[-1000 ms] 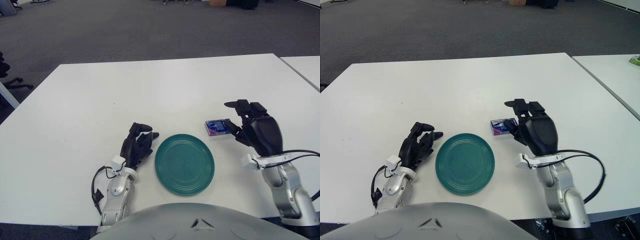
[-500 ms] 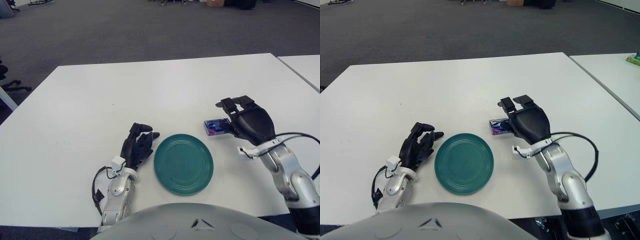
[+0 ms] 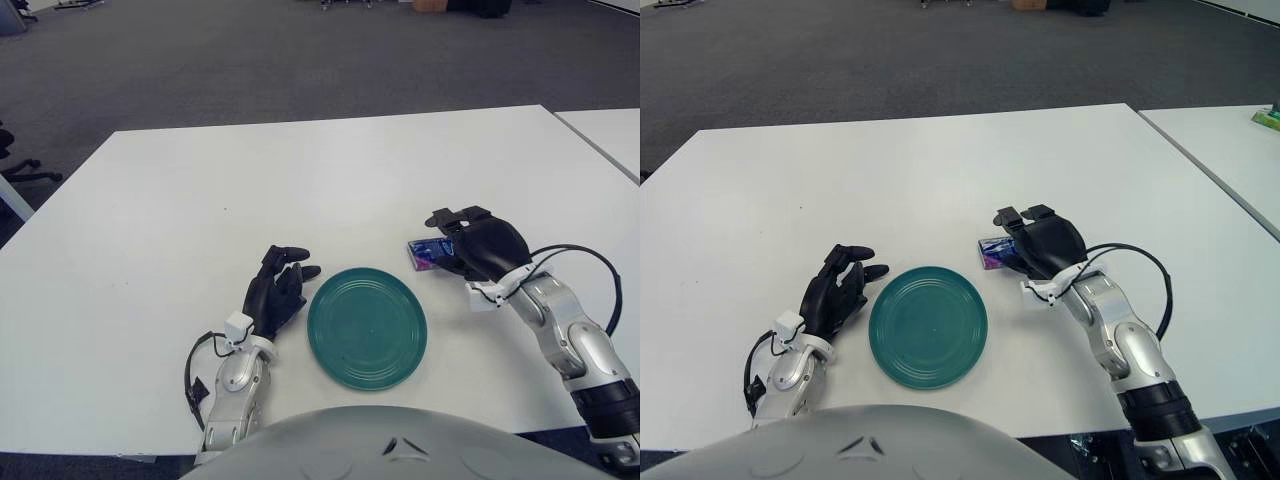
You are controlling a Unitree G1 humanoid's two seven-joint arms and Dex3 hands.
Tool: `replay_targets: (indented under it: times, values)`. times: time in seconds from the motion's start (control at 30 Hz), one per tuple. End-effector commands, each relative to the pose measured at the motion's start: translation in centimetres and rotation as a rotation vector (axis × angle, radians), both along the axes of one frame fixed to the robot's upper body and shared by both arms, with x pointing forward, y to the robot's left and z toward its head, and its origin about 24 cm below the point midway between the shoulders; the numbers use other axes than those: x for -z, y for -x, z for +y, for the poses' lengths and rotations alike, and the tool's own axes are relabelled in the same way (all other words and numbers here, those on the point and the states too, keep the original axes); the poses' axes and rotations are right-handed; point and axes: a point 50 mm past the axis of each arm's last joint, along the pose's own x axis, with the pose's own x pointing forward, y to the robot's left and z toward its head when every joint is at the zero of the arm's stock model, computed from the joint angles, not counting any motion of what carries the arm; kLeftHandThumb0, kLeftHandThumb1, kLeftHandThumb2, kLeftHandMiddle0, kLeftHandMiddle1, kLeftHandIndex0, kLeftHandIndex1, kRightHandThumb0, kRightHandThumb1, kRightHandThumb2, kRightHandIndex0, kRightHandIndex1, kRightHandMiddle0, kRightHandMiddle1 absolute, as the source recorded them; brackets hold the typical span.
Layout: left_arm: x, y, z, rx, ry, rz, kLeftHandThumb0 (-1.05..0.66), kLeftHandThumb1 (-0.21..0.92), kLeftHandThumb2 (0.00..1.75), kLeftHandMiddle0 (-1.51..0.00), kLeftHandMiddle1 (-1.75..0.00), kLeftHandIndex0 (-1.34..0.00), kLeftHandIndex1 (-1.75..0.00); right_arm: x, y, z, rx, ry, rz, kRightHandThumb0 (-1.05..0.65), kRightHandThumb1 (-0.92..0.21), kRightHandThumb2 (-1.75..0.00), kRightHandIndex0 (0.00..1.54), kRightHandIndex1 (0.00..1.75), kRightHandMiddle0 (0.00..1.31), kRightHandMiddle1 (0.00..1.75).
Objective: Put the gum into the plate.
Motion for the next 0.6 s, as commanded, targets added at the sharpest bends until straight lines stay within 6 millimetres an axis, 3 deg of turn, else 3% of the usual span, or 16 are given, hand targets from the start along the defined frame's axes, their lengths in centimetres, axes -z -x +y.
replay_targets:
  times: [0.0, 0.57]
  values:
    - [1.0, 0.6, 0.1, 0.013, 0.007, 0.063, -0.73, 0.92, 0.81, -0.54, -1.02, -0.34, -1.30, -0.1, -0.5, 0.2, -0.010, -0.001, 0.025, -0.68, -0.92, -0.61, 0.33, 0.24, 0.00, 0.78]
    - [0.7, 0.6, -0.3, 0.007, -0.009, 0.047, -0.71, 0.92, 0.80, -0.52, -1.00, -0.34, -1.29, 1.7, -1.0, 0.3, -0.033, 0.007, 0.189, -0.65, -0.92, -0.64, 0.39, 0.23, 0.00, 0.69]
